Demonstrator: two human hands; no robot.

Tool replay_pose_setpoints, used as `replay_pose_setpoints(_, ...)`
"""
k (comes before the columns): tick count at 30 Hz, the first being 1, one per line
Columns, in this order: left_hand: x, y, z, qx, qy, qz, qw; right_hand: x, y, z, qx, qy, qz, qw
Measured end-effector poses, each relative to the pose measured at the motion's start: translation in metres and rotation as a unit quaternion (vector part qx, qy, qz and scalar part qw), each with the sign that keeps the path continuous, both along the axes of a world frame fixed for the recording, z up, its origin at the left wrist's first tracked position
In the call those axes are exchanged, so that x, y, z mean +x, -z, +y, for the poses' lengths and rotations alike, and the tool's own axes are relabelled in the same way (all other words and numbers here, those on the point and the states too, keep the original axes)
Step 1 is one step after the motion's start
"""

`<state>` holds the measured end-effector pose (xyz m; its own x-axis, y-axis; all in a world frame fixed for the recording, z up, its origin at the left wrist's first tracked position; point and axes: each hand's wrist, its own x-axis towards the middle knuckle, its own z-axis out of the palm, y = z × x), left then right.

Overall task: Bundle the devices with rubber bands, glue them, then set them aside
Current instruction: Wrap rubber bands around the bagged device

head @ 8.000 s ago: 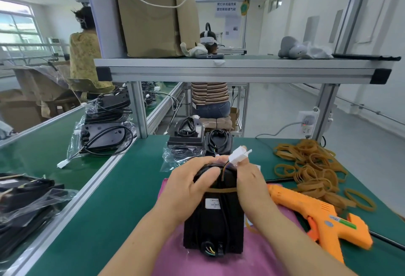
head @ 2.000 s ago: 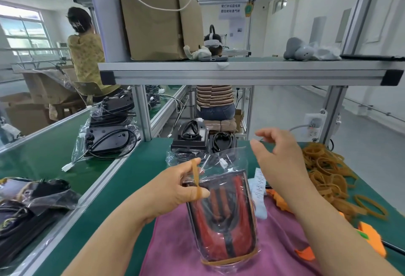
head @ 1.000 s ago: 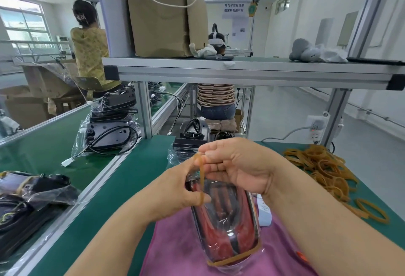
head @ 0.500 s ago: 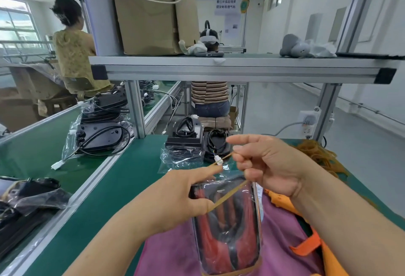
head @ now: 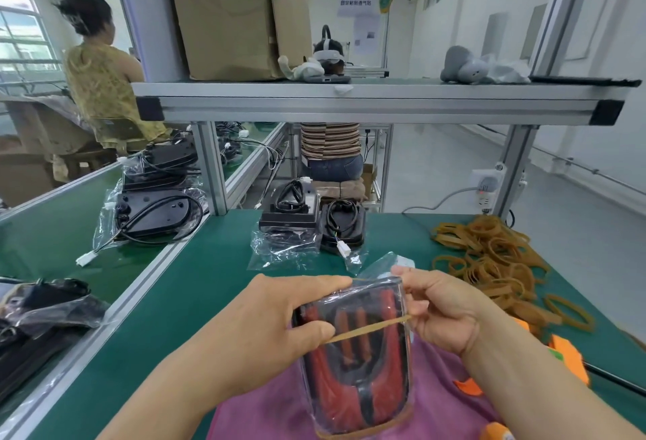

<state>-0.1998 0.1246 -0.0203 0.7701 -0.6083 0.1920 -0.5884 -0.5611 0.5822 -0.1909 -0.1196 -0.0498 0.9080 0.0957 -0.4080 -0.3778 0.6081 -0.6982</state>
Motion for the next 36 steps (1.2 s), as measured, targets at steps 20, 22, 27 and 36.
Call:
replay_pose_setpoints(20,0.0,-0.001,-0.015,0.005,-0.022,-0.003,1.0,0.004,-0.033,-0.014,-0.697,-0.168,-0.158,0.679)
replay_pose_setpoints(22,0.001,0.0,-0.01,0.016,-0.028,0.005,0.999,-0.002,-0.034,-0.017,-0.728,-0.098,-0.183,0.654)
replay_pose_setpoints(27,0.0,0.001,-0.008,0.008,-0.03,0.01,0.999,-0.032,-0.03,0.017,-0.582,0.142,-0.242,0.763)
replay_pose_setpoints(36,0.003,0.008,-0.002,-0.005,-0.041,0.009,0.999,-0.018,-0.007,0.063,-0.732,0.159,-0.376,0.546)
